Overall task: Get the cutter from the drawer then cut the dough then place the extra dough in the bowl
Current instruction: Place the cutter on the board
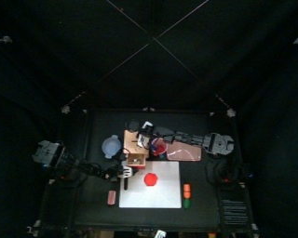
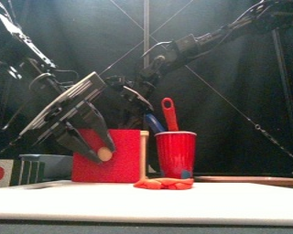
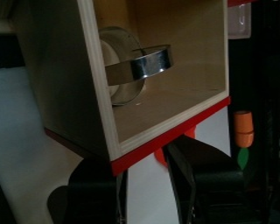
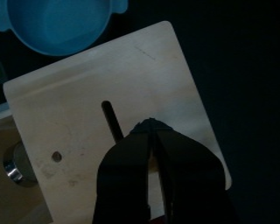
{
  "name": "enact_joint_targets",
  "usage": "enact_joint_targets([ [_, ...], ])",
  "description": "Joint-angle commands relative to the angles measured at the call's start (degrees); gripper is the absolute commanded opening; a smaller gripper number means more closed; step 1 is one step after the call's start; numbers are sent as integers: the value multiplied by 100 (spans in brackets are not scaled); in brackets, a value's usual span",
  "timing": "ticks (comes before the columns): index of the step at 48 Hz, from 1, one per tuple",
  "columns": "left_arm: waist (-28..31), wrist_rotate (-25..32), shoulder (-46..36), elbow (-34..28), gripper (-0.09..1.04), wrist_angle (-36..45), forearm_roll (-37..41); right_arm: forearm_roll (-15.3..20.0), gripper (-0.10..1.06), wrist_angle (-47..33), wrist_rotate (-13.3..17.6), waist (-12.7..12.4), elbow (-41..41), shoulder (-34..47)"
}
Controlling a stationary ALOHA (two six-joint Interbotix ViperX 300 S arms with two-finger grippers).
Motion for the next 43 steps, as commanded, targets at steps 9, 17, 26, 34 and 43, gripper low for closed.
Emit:
enact_joint_targets([
  [9, -114, 26, -35, -79, 69, 44, 9, 0, 2, 44, 0, -9, 0, -114],
  [17, -132, 18, -35, -70, 78, 44, -9, 0, 2, 44, 0, -9, 0, -114],
  [26, -149, 26, -88, -70, 79, 53, 18, 9, 2, 44, 9, 0, 0, -114],
  [34, -246, 79, -439, 141, 79, 62, 132, 18, 2, 44, 0, 79, -35, -229],
  [43, -404, 79, -1151, 800, 79, 141, 659, 0, 2, 53, 0, 237, -35, -457],
])
